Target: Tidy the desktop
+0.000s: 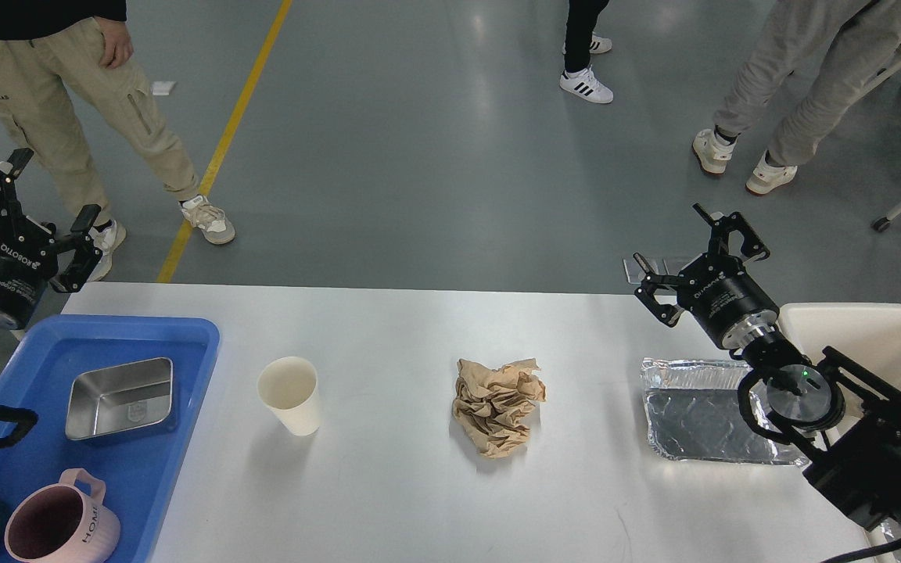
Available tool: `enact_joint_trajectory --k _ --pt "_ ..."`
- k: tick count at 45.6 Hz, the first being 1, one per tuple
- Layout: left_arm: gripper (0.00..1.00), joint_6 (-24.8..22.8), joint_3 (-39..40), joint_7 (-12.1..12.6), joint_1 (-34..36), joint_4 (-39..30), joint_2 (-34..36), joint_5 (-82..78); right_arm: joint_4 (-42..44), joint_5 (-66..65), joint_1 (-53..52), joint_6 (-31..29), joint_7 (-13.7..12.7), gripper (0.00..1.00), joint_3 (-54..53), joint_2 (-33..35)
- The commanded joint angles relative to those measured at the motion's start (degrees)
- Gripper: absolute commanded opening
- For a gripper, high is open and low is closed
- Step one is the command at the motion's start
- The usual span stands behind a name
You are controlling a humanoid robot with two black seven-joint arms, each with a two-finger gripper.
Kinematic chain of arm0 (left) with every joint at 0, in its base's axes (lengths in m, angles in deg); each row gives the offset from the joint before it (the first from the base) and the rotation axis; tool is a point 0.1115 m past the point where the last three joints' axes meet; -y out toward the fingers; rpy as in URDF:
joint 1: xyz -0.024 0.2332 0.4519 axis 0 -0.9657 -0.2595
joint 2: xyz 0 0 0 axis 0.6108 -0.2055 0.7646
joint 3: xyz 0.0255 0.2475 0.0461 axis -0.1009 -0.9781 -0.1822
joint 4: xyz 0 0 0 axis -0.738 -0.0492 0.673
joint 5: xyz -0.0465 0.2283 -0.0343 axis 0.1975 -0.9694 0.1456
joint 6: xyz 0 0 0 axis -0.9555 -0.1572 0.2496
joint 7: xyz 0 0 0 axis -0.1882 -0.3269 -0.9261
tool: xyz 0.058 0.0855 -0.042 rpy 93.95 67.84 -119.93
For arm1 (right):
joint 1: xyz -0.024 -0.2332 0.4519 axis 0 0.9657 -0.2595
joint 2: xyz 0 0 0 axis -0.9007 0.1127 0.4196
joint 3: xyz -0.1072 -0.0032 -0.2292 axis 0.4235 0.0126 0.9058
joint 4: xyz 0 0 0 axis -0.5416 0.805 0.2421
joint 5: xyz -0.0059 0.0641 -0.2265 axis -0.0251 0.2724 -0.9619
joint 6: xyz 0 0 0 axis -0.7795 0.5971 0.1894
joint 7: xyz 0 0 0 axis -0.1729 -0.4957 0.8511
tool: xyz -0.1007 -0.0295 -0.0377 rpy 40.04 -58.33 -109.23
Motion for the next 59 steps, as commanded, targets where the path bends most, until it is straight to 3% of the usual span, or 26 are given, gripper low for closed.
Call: enact_joint_trajectory --k 1,9,13,20,45,48,54,59 --pt "0.97 -0.56 4.9 0.18 -3.14 -1.86 -2.88 1.37 0.0 0.0 0.01 0.19 0.03 1.0 0.03 0.37" --pt "0.97 -0.21 9.38 0.44 -6.57 -4.4 -8.06 5.14 0.0 0.0 0.1 1.15 0.03 1.0 0.03 0.46" --pt "0.97 0.32 10.26 1.76 -8.06 -6.07 -10.87 6.64 0.0 0.0 0.18 2.21 0.21 1.0 -0.06 0.46" --pt "0.97 2.87 9.91 1.15 -8.51 -6.16 -14.66 6.56 -0.44 0.0 0.18 1.86 0.47 1.0 -0.68 0.55" --pt "0.97 2.7 9.12 3.61 -8.33 -6.25 -14.04 6.82 -0.61 -0.09 -0.43 0.45 0.83 1.0 -5.16 10.39" --pt "0.97 2.7 9.03 3.61 -8.33 -6.25 -14.13 6.82 -0.7 -0.09 -1.04 -0.77 0.82 1.0 -5.07 12.76" --pt "0.97 2.61 9.03 4.75 -8.07 -6.25 -14.13 6.82 -2.19 -0.09 -0.43 -11.75 1.0 1.0 -4.81 17.15" --pt "0.97 2.52 9.12 5.36 -7.98 -6.16 -14.04 6.82 -6.23 -3.15 0.97 -15.89 1.18 1.0 -4.11 22.78"
